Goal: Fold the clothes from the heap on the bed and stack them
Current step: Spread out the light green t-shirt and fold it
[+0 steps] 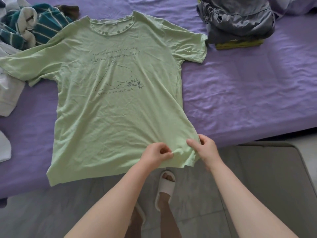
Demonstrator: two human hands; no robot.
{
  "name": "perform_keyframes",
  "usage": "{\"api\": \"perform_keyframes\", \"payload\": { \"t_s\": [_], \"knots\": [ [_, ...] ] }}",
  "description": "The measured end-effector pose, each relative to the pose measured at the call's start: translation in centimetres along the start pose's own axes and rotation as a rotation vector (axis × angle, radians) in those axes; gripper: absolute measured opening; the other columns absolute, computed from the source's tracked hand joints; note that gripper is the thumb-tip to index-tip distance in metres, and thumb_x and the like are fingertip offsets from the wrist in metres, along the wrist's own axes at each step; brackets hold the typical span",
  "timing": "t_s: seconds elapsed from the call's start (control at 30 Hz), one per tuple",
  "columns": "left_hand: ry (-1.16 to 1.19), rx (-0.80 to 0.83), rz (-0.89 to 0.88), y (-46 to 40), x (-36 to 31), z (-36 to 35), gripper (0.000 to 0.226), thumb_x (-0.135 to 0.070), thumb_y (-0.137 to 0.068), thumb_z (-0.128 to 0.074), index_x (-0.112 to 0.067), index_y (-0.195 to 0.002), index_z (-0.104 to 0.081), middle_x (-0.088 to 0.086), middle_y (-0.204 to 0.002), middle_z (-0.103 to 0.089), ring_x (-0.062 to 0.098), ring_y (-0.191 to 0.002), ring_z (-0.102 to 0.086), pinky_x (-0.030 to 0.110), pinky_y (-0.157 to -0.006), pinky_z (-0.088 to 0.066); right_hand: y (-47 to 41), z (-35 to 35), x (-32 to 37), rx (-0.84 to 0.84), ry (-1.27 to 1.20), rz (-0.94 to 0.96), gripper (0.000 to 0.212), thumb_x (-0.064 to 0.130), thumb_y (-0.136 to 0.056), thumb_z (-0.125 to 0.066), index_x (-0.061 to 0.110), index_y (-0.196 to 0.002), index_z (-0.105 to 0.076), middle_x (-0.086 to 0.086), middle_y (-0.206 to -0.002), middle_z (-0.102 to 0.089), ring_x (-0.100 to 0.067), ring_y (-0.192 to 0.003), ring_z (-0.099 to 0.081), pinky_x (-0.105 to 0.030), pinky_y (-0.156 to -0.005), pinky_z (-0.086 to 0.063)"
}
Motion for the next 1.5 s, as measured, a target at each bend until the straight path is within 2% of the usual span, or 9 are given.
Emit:
{"api": "perform_keyframes", "payload": {
  "t_s": [0.1, 0.2, 0.4, 0.67, 0.83, 0.97, 1.23, 1.37, 1.5],
  "knots": [
    [0.046, 0.063, -0.011, 0.6, -0.1, 0.0, 0.006, -0.018, -0.08, -0.076, -0.015, -0.082, -0.071, -0.002, -0.074, -0.065, 0.003, -0.063, -0.054, 0.017, -0.063, -0.043, 0.5, 0.9, -0.5, -0.017, 0.032, 0.033, 0.004, 0.014, -0.088, -0.063, 0.014, -0.086, -0.067, -0.001, -0.08, -0.068, -0.014, -0.074, -0.061, -0.03, -0.069, -0.049],
    [0.017, 0.094, -0.006, 1.0, -0.5, 0.2, 0.007, -0.02, -0.08, -0.075, -0.022, -0.076, -0.069, -0.011, -0.069, -0.064, -0.003, -0.061, -0.053, 0.01, -0.058, -0.04, 1.0, 1.4, 0.3, -0.104, 0.311, 0.159, 0.006, 0.017, -0.091, -0.059, 0.021, -0.089, -0.063, 0.008, -0.076, -0.064, -0.013, -0.074, -0.056, -0.017, -0.061, -0.04],
    [-0.146, 0.221, -0.012, 1.2, -1.5, -0.8, 0.023, -0.015, -0.089, -0.063, -0.012, -0.111, -0.07, 0.005, -0.108, -0.069, 0.007, -0.089, -0.056, 0.01, -0.07, -0.038, 0.9, 1.3, 0.0, -0.052, 0.785, 0.048, 0.044, 0.006, -0.082, -0.056, 0.017, -0.124, -0.05, -0.004, -0.113, -0.059, -0.026, -0.102, -0.056, -0.033, -0.077, -0.044],
    [-0.078, 0.096, 0.059, -1.2, -3.4, 0.0, 0.03, -0.012, -0.096, -0.047, -0.015, -0.121, -0.064, 0.007, -0.119, -0.064, 0.022, -0.107, -0.06, 0.028, -0.088, -0.046, -0.3, -1.3, 4.2, 0.142, 0.85, 0.319, 0.042, -0.001, -0.086, -0.05, 0.012, -0.125, -0.058, -0.006, -0.124, -0.055, -0.023, -0.118, -0.048, -0.034, -0.101, -0.039],
    [-0.064, -0.036, 0.002, -4.0, -4.7, 2.9, 0.03, -0.013, -0.096, -0.048, -0.017, -0.121, -0.064, 0.004, -0.122, -0.064, 0.018, -0.113, -0.058, 0.026, -0.094, -0.043, -4.1, -1.7, 6.9, -0.018, 0.705, 0.279, 0.039, 0.005, -0.091, -0.05, 0.007, -0.129, -0.052, -0.011, -0.125, -0.057, -0.024, -0.116, -0.051, -0.028, -0.097, -0.036],
    [-0.303, -0.093, -0.134, -7.0, -6.3, 6.4, 0.033, -0.015, -0.096, -0.048, -0.02, -0.125, -0.062, 0.004, -0.129, -0.057, 0.022, -0.125, -0.045, 0.029, -0.103, -0.035, -8.1, -2.9, 9.9, -0.055, 0.638, 0.198, 0.038, 0.009, -0.093, -0.049, 0.006, -0.131, -0.049, -0.012, -0.125, -0.058, -0.026, -0.116, -0.053, -0.027, -0.093, -0.036],
    [-0.672, 0.009, -0.294, -15.7, -9.8, 11.8, 0.051, -0.024, -0.099, -0.04, -0.029, -0.148, -0.028, -0.002, -0.16, -0.013, 0.021, -0.148, -0.006, 0.046, -0.118, -0.013, -18.1, -5.2, 17.8, -0.186, 0.325, 0.163, 0.044, 0.008, -0.091, -0.054, 0.015, -0.134, -0.049, -0.012, -0.119, -0.059, -0.02, -0.112, -0.055, -0.032, -0.099, -0.042],
    [-0.765, 0.045, -0.319, -19.2, -11.5, 13.6, 0.054, -0.029, -0.1, -0.038, -0.029, -0.151, -0.019, 0.0, -0.161, -0.005, 0.024, -0.148, 0.003, 0.054, -0.117, -0.003, -22.0, -6.4, 20.4, -0.241, 0.153, 0.146, 0.041, 0.0, -0.089, -0.054, 0.007, -0.129, -0.056, -0.011, -0.104, -0.059, -0.016, -0.087, -0.052, -0.015, -0.073, -0.041],
    [-0.779, 0.047, -0.339, -21.3, -13.1, 14.3, 0.055, -0.031, -0.1, -0.036, -0.031, -0.151, -0.016, -0.001, -0.162, -0.003, 0.024, -0.148, 0.006, 0.055, -0.116, 0.001, -23.4, -5.6, 21.5, -0.292, 0.227, 0.157, 0.04, -0.004, -0.087, -0.056, -0.003, -0.128, -0.054, -0.016, -0.132, -0.05, -0.025, -0.119, -0.05, -0.019, -0.097, -0.035]
  ]
}}
Point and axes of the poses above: each hand's wrist, its own y-axis away from the middle knuckle, its own z-axis out of the back of the hand, x = y × z, the point moved 7 cm from there along -y, towards the middle knuckle
